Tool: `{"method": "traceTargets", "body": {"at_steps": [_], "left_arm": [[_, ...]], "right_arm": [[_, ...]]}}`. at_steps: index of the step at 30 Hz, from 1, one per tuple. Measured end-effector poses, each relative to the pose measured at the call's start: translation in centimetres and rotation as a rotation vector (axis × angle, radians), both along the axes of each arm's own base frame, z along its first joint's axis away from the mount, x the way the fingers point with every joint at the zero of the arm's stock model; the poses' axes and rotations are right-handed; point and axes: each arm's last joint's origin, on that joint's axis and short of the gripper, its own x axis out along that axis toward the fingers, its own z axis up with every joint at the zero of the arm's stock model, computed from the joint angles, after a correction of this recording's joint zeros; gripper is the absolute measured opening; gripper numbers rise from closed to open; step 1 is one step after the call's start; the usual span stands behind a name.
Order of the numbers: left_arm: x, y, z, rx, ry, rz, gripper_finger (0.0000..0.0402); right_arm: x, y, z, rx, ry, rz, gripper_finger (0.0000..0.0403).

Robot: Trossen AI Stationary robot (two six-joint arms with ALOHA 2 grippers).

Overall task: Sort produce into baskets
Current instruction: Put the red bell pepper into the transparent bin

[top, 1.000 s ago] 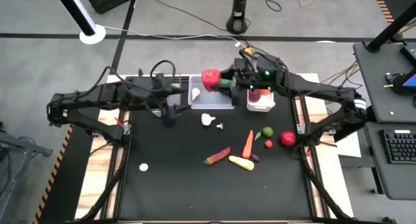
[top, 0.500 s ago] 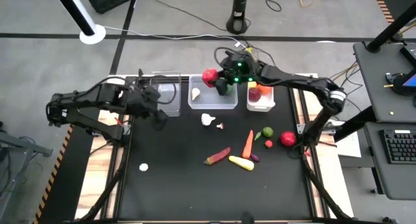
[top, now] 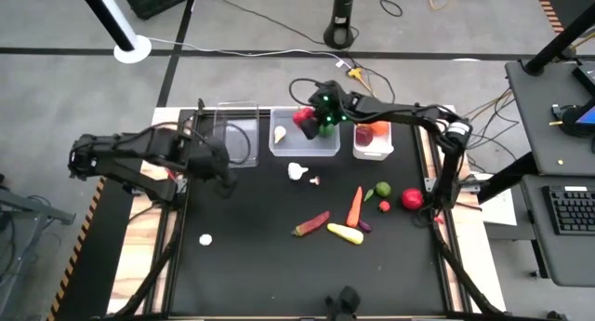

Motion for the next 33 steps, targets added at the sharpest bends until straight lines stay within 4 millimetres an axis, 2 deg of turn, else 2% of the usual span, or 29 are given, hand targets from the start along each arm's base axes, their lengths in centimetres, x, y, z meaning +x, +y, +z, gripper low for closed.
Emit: {"method": "traceTargets", "body": {"at_steps": [9,12,23,33], "left_arm": [[-0.8,-2.4,-5.9,-0.202,0.238,0.056,0.0283],[-1.2,-2.9,-7.3,-0.244,0.297,0.083,0.0283],[-1.6,-3.9,-9.7,-0.237,0.337,0.09,0.0282],[-2.0,-4.6,-11.8,-0.265,0.369,0.069,0.0276]], "right_arm": [[1.7,-1.6,0.1,-0.037,0.135,0.023,0.0262],[2.1,-2.0,-0.5,-0.011,0.198,0.037,0.0262],[3.1,-3.1,-2.7,0.015,0.32,0.051,0.0262],[3.1,-3.2,-3.1,0.012,0.332,0.059,0.0263]]}}
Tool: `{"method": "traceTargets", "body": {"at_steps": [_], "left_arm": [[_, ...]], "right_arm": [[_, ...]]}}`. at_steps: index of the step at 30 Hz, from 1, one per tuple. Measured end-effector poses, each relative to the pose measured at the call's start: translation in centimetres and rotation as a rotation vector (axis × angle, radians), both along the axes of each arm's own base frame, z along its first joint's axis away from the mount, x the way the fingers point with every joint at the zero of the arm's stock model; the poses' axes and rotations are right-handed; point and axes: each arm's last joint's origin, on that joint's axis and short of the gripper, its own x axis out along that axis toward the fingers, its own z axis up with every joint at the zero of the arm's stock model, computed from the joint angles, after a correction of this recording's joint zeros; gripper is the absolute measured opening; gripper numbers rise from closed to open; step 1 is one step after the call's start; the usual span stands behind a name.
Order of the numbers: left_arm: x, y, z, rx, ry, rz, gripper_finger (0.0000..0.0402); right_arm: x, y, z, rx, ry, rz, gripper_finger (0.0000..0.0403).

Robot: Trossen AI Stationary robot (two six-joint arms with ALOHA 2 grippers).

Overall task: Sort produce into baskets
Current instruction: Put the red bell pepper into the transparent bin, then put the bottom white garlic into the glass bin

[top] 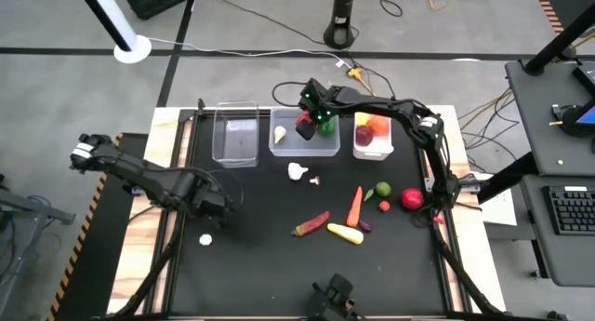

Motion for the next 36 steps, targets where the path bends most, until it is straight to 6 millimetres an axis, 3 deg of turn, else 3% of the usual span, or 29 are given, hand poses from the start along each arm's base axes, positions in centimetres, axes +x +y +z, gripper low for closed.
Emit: {"method": "traceTargets", "body": {"at_steps": [15,25,36], "left_arm": [[-0.2,-1.1,-1.2,-0.054,-0.004,0.0,0.0276],[-0.9,-3.4,-1.4,-0.087,-0.017,0.004,0.0269],[-1.6,-4.1,-5.0,-0.115,-0.037,0.059,0.0227]], "right_arm": [[-0.1,0.1,0.0,0.009,0.011,0.001,0.0325],[-0.8,0.5,1.9,0.0,-0.002,0.002,0.031],[-1.5,1.1,4.9,-0.033,-0.057,0.005,0.0299]]}}
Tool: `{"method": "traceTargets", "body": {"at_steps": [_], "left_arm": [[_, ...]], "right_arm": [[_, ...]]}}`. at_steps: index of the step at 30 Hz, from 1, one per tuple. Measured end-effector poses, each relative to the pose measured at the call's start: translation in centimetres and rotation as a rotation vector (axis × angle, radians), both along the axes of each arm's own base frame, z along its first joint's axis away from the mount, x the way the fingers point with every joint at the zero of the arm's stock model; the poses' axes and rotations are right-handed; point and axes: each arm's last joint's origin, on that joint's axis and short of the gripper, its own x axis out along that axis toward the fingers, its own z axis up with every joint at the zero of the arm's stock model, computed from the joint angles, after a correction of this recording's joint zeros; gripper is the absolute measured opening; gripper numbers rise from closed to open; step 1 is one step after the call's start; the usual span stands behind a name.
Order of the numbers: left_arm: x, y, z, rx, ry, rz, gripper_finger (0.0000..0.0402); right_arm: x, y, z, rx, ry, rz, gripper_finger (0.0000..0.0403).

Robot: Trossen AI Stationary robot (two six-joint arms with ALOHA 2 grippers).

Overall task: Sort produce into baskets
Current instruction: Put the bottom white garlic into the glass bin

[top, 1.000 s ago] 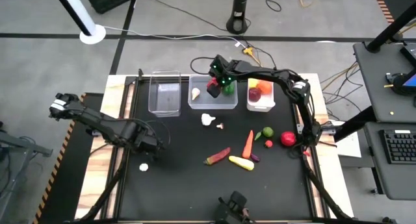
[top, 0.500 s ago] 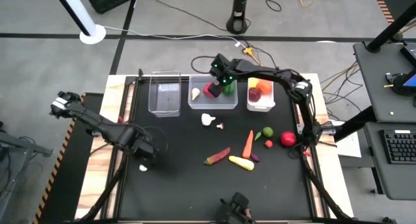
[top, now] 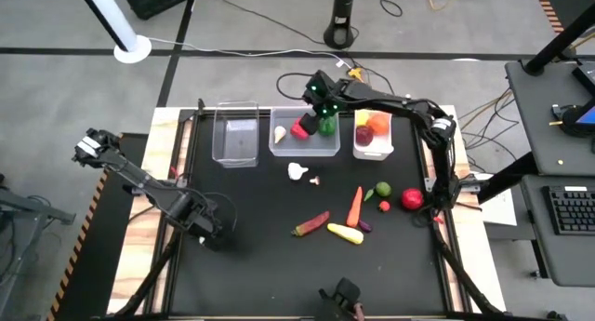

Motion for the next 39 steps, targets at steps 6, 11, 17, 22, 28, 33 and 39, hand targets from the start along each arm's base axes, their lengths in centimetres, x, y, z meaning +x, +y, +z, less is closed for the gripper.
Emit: {"method": "traceTargets", "body": {"at_steps": [6,11,17,22,28,33,39], "left_arm": [[-0.7,0.4,-1.4,0.022,0.037,0.025,0.0201],[-0.7,0.4,-2.1,0.011,0.017,0.028,0.0161],[-0.7,0.4,-2.4,0.003,0.005,0.029,0.011],[-0.7,0.5,-2.5,0.005,0.008,0.032,0.0066],[-0.3,0.2,-1.8,0.002,-0.022,0.018,0.0013],[0.8,-0.3,0.5,-0.004,-0.092,0.005,0.0006],[2.3,0.1,5.6,0.042,-0.168,-0.029,0.0006]], "right_arm": [[-0.3,0.5,1.3,-0.009,-0.024,0.001,0.0303],[-0.4,0.9,2.1,-0.017,-0.04,0.003,0.0298],[-0.4,1.1,2.2,-0.011,-0.048,-0.005,0.0295],[-0.2,1.3,2.2,-0.01,-0.048,-0.001,0.0296],[-0.2,1.4,2.2,-0.006,-0.048,-0.004,0.0292],[-0.7,1.7,2.8,0.015,-0.017,-0.009,0.0297],[-1.6,2.3,4.5,0.031,0.009,-0.004,0.0293]]}}
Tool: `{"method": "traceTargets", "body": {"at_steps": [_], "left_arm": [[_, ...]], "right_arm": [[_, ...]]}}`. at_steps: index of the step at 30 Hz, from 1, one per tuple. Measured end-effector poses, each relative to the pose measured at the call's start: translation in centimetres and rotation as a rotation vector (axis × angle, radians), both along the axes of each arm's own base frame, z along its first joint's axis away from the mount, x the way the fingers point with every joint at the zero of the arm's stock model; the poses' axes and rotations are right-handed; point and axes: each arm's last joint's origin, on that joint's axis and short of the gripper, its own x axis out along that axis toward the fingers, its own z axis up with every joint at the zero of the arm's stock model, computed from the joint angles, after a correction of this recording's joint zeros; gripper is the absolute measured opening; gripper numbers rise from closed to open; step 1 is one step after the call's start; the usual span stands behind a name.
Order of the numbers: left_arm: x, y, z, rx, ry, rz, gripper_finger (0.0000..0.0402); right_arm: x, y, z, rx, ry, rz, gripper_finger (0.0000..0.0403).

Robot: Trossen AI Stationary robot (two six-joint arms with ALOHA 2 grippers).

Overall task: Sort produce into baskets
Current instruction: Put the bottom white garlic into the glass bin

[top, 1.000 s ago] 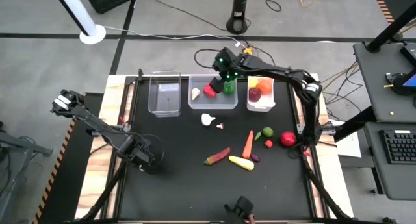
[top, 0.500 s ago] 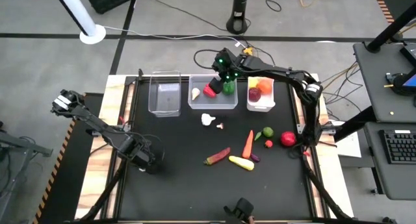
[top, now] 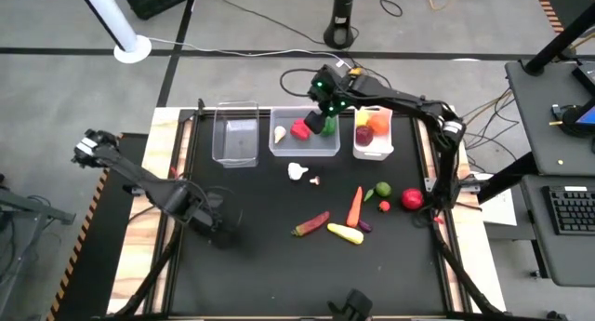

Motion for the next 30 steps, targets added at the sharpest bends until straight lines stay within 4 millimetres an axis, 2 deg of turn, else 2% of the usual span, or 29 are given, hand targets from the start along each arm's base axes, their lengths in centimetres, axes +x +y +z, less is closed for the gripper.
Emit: {"method": "traceTargets", "body": {"at_steps": [4,8,11,14,18,23,26,30], "left_arm": [[0.8,1.7,4.2,0.16,-0.099,0.004,0.0006],[1.4,4.7,7.8,0.333,-0.178,0.031,0.0006],[2.1,7.4,9.8,0.41,-0.232,0.016,0.0006],[2.8,10.6,10.9,0.478,-0.259,-0.002,0.0006],[3.0,15.1,10.7,0.527,-0.273,-0.017,0.0006],[1.6,20.5,8.7,0.49,-0.204,-0.005,0.0006],[0.7,22.9,7.0,0.461,-0.126,0.008,0.0006],[0.1,25.1,4.9,0.427,-0.039,-0.003,0.0006]], "right_arm": [[-0.9,0.8,1.9,0.009,-0.039,0.021,0.0288],[-1.9,1.8,4.0,0.015,-0.091,0.031,0.0288],[-2.6,2.7,5.5,-0.002,-0.128,0.04,0.029],[-3.1,3.6,6.7,-0.015,-0.158,0.048,0.0292],[-3.6,4.7,7.8,-0.013,-0.185,0.053,0.0292],[-3.9,6.1,8.3,0.01,-0.176,0.066,0.0289],[-3.8,6.8,8.2,0.034,-0.155,0.069,0.0286],[-3.8,7.8,7.9,0.074,-0.123,0.066,0.0286]]}}
